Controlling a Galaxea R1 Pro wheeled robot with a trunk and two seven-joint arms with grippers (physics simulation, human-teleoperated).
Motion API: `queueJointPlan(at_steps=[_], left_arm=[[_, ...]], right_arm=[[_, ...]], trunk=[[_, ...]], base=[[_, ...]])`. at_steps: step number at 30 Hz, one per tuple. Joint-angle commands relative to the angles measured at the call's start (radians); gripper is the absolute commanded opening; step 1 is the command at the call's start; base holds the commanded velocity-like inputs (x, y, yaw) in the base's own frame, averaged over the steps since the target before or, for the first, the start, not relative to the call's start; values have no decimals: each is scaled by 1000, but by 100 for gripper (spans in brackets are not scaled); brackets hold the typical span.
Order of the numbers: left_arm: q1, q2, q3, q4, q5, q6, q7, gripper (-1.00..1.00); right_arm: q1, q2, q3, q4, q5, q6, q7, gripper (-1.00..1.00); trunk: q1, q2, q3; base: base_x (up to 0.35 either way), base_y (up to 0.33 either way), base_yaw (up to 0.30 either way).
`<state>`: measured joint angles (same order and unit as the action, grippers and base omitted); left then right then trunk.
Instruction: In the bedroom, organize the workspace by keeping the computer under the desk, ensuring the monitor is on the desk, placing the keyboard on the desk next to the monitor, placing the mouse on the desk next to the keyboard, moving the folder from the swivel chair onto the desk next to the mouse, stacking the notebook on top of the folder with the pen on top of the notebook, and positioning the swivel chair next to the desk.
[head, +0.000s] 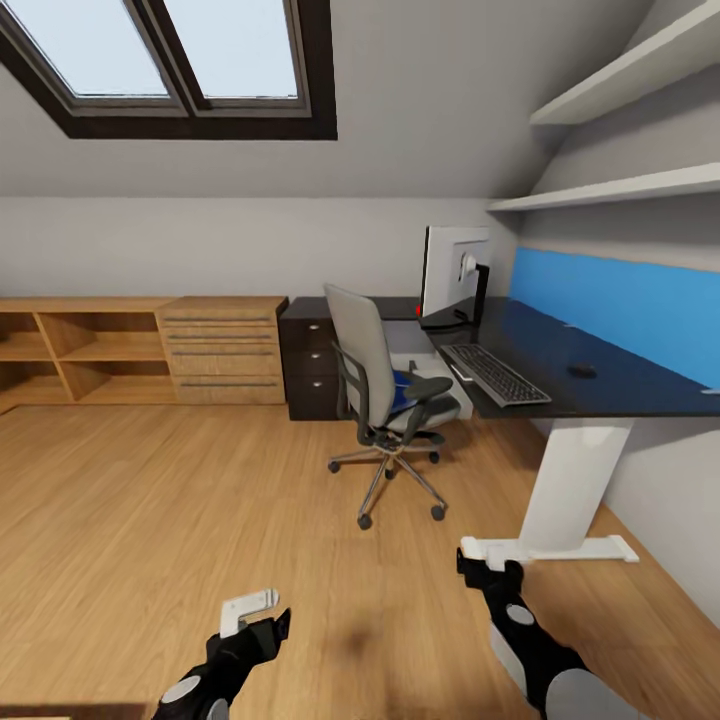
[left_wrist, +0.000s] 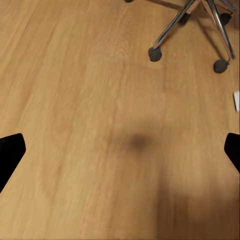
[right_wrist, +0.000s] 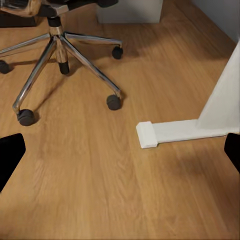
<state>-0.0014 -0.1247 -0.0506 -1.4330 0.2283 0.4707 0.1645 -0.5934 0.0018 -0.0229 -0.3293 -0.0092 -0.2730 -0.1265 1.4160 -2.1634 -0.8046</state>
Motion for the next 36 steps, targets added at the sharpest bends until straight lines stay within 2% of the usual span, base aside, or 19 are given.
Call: queueJointPlan(at_steps=[1,3,4,9,14,17,20,25,36], left_arm=[[0,-1,-2,-25,11,28,9,100],[0,-3,-5,-91,12,94,9,100],[0,-7,-10,-156,14,156,7,100],[0,-11,-18,-183,17,179,5,100],[1,-3,-24,-186,17,139,3,100],[1,0,-24,-187,16,117,4,100],[1,2,-24,-186,16,107,5,100],[1,3,-24,-183,16,105,6,100],[1,4,-29,-171,13,103,5,100]], right_arm=[[-20,0,-8,17,-1,-2,0,100],[-73,0,-25,58,-2,2,0,100],[-145,-10,-47,92,-1,16,-1,100],[-208,-19,-57,100,-1,97,-1,100],[-220,-20,-59,96,-1,110,-1,100],[-221,-24,-68,68,-2,107,-2,100],[-222,-26,-113,38,-8,99,-2,100],[-222,-26,-153,28,-9,93,1,100],[-220,-26,-164,27,-1,89,8,100]], trunk=[[4,-8,-4],[12,-22,-10],[15,-29,-14],[35,-64,-29],[54,-99,-45],[54,-99,-45],[54,-99,-45],[54,-99,-45],[54,-99,-45]], base=[[0,0,0],[0,0,0],[0,0,0],[0,0,0],[0,0,0],[0,0,0],[0,0,0],[0,0,0],[0,0,0]])
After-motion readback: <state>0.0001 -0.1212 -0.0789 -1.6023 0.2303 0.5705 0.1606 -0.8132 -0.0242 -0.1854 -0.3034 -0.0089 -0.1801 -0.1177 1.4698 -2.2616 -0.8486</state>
